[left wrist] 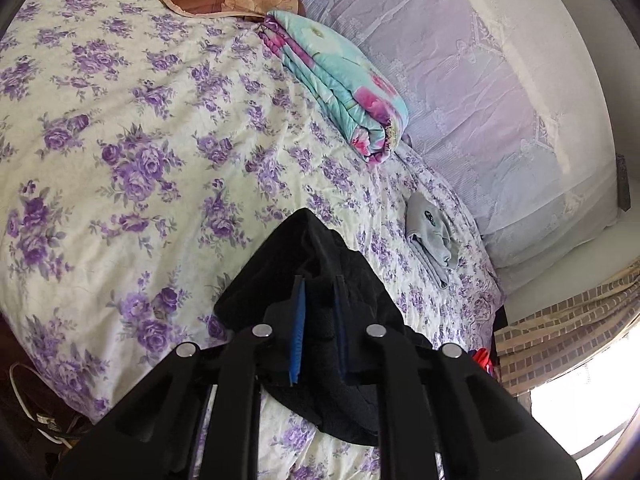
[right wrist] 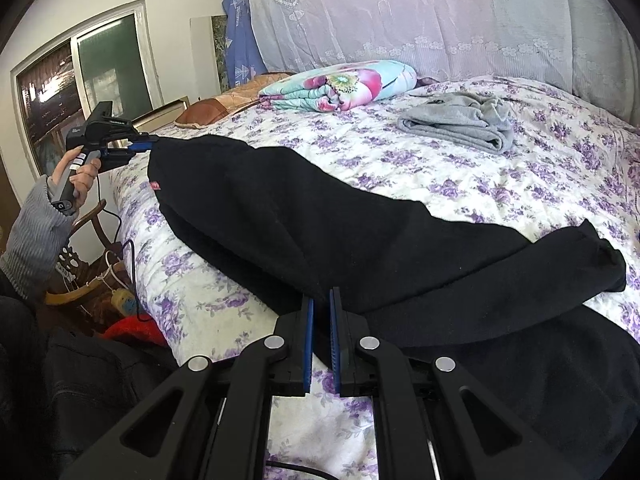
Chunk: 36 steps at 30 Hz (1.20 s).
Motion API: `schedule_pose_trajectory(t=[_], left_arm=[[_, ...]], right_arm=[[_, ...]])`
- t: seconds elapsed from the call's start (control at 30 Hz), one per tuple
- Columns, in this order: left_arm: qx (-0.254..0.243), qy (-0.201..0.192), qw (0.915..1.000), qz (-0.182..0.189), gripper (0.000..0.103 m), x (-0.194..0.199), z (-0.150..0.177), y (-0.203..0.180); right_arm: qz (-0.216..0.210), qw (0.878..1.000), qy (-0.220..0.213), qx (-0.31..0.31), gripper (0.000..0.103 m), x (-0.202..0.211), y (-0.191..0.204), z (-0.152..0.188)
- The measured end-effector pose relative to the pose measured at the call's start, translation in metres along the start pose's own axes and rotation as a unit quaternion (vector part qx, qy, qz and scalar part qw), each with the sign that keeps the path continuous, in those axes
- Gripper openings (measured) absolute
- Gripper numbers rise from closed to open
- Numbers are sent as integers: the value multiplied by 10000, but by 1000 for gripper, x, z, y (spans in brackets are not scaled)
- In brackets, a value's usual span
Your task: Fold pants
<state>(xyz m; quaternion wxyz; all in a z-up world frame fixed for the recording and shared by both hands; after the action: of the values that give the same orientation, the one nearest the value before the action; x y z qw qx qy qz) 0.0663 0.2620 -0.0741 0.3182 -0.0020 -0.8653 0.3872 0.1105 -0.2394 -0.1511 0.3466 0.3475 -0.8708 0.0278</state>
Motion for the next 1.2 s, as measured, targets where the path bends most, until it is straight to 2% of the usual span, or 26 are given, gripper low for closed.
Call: schedule_pose_trajectory(t=[0.07,0.13,0.17,0.23,0.27,0.37,0.4,0.43,0.5,0.53,0.57,0.63,0.67,0.7,0.73,0.77,0.8,0.83,0.87,0.93,1.0,1.1,1.2], left_arm=[[69,123,9998,-169,12,-6,7,14],[243,426,9976,-482,13,-22,22,36],[388,500,9963,-575,17,-27,28,47],[627,413,9957,-548,27,-25,33,59],[656,266,9958,-574,26,-17,31,59],[109,-272,9948,-976,26,11,21,36],[-198,-330,9946,-959,26,15,21,18],[-453,-304,9949,-844,26,15,23,0],[-942,-16,9948,-387,31,1,35,-43],[-1194,254,9925,-107,38,-14,46,-68],[-1425,540,9883,116,42,-32,62,-91],[-1912,1149,9734,530,42,-69,104,-135],[-2146,1452,9629,760,42,-86,126,-156],[-2410,1757,9489,1028,42,-104,150,-178],[-2587,1932,9392,1166,42,-117,169,-192],[-2747,2095,9301,1248,42,-128,186,-205],[-2909,2274,9197,1331,43,-139,201,-214],[-3091,2458,9076,1424,44,-151,217,-223],[-3191,2545,9017,1425,45,-160,228,-225],[-3253,2583,9001,1318,55,-179,235,-222],[-3136,2512,9047,1420,59,-184,237,-219],[-3105,2365,9062,1623,69,-182,240,-218],[-3406,2145,9021,1556,74,-180,250,-222]], right_arm=[[-12,9997,236,-58,7,-10,-3,12],[5,9992,371,-143,8,-19,-6,22],[1,9991,373,-193,8,-22,-7,24],[-41,9989,382,-275,8,-23,-8,25],[-54,9987,403,-293,8,-23,-8,25],[16,9987,452,-228,9,-26,-7,28],[32,9987,453,-217,9,-27,-7,28],[28,9987,453,-241,9,-27,-8,29],[-38,9984,433,-368,9,-27,-10,30],[-92,9980,423,-463,10,-27,-12,29],[-143,9975,417,-554,10,-26,-14,30],[-217,9964,428,-697,13,-24,-15,29],[-235,9962,445,-709,14,-21,-15,28],[-239,9963,434,-703,17,-15,-14,26],[-210,9966,386,-700,25,-8,-15,23],[-123,9969,302,-711,35,2,-17,19],[79,9972,156,-734,51,12,-23,13],[351,9962,-27,-791,57,23,-32,5],[596,9940,-167,-898,57,32,-42,-3],[1138,9841,-475,-1279,58,46,-68,-24],[1841,9657,-614,-1723,67,49,-101,-44],[2264,9475,-579,-2184,69,30,-140,-71],[2749,9302,-215,-2424,69,-9,-177,-91]])
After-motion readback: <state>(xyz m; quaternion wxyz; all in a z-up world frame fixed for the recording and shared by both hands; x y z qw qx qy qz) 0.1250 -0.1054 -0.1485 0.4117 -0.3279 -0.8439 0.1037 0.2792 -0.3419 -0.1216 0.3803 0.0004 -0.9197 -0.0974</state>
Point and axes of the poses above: each gripper's, at about its wrist camera, not at the fingertips, and x roughly against the way its jaws point, y to its left, z to its underside, the point moved 7 cm from there along -x, roughly the way its jaws point, and after that the axes turned 8 degrees about -x, right-handed, at the moved point
